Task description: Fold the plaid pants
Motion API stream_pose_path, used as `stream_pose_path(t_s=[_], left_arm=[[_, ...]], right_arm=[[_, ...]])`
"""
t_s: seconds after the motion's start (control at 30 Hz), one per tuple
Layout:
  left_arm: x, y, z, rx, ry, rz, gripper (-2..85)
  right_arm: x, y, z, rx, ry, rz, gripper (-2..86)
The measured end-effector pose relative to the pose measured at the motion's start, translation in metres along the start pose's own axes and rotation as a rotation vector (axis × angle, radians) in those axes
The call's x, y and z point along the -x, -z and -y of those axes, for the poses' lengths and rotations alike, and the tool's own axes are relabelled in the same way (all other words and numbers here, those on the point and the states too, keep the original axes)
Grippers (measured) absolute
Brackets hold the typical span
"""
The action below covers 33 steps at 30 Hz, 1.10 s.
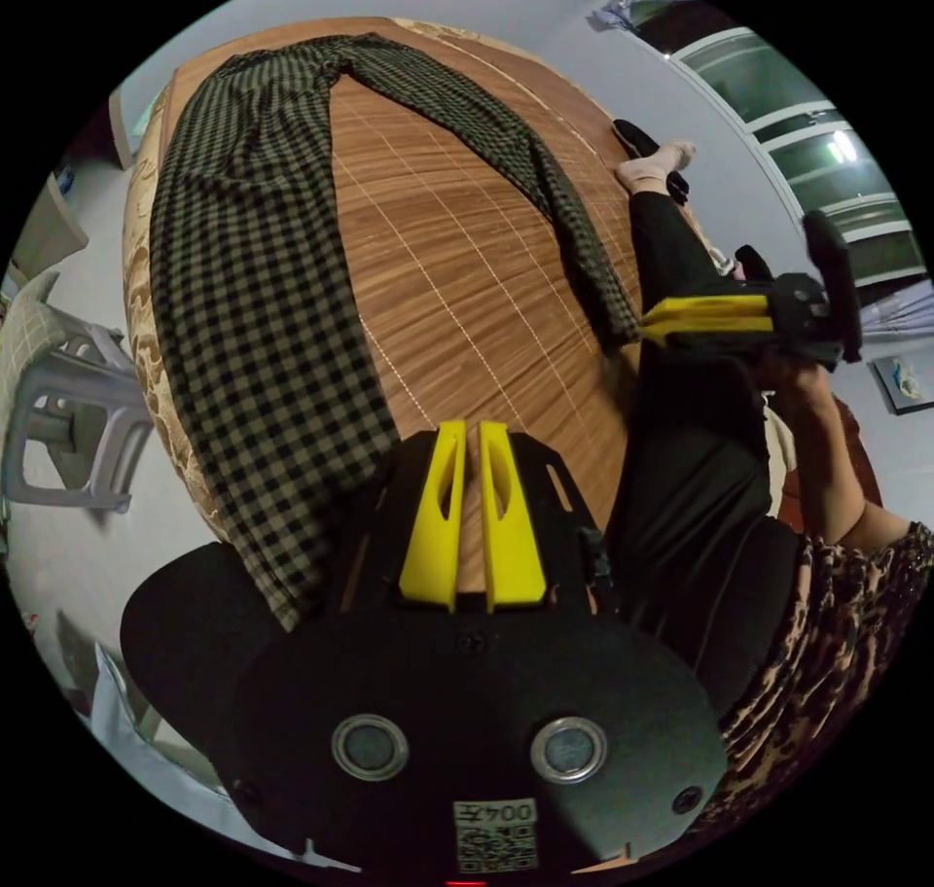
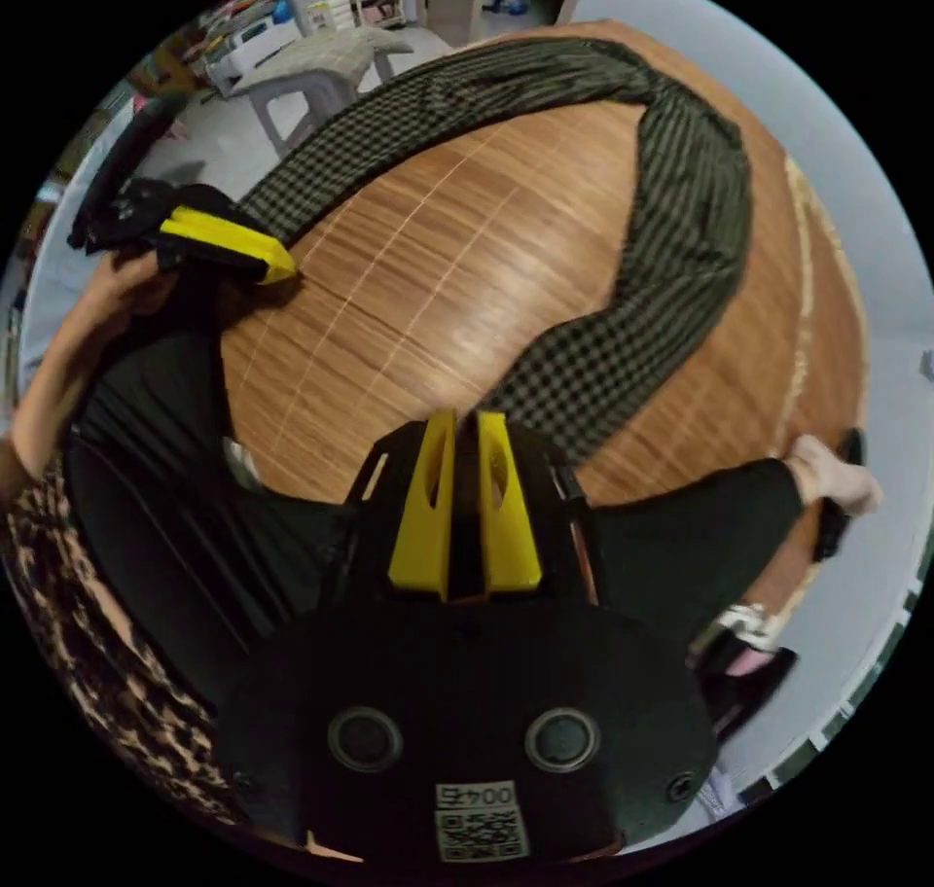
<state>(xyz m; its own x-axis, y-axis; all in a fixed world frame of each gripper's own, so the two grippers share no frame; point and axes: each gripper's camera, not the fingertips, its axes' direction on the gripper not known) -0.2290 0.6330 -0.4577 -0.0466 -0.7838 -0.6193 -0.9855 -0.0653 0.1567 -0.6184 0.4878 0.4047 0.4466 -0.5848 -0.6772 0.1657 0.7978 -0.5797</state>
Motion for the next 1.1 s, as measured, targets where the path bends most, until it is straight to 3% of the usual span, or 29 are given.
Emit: stream_pose_path(t_s=[0.07,0.17,0.33,0.53,0.67,0.8,0.93,1.1], left_arm=[[0.009,-0.012,0.0,-0.013,0.024,-0.043,2.6],[0.019,-0.025,-0.001,-0.054,0.046,-0.092,2.6],[0.017,-0.054,0.004,-0.081,0.03,-0.11,2.5],[-0.01,-0.098,0.01,-0.065,-0.071,-0.023,2.6],[-0.042,-0.129,0.011,-0.072,-0.177,0.076,2.6],[-0.086,-0.155,0.017,-0.147,-0.309,0.083,2.8],[-0.151,-0.212,0.049,-0.131,-0.499,0.072,4.9],[-0.212,-0.289,0.093,-0.071,-0.702,0.256,8.9]], right_arm=[[-0.017,-0.003,-0.004,-0.023,-0.055,0.303,6.8],[-0.044,0.024,-0.029,-0.117,-0.092,0.457,8.1],[-0.102,0.105,-0.072,-0.287,-0.097,0.401,6.6],[-0.154,0.217,-0.102,-0.441,0.017,0.067,6.1],[-0.192,0.256,-0.125,-0.641,0.05,-0.071,9.4],[-0.243,0.23,-0.146,-0.697,-0.093,0.005,9.2],[-0.281,0.203,-0.166,-0.739,-0.206,0.234,8.6],[-0.29,0.214,-0.169,-0.703,-0.201,0.171,9.1]])
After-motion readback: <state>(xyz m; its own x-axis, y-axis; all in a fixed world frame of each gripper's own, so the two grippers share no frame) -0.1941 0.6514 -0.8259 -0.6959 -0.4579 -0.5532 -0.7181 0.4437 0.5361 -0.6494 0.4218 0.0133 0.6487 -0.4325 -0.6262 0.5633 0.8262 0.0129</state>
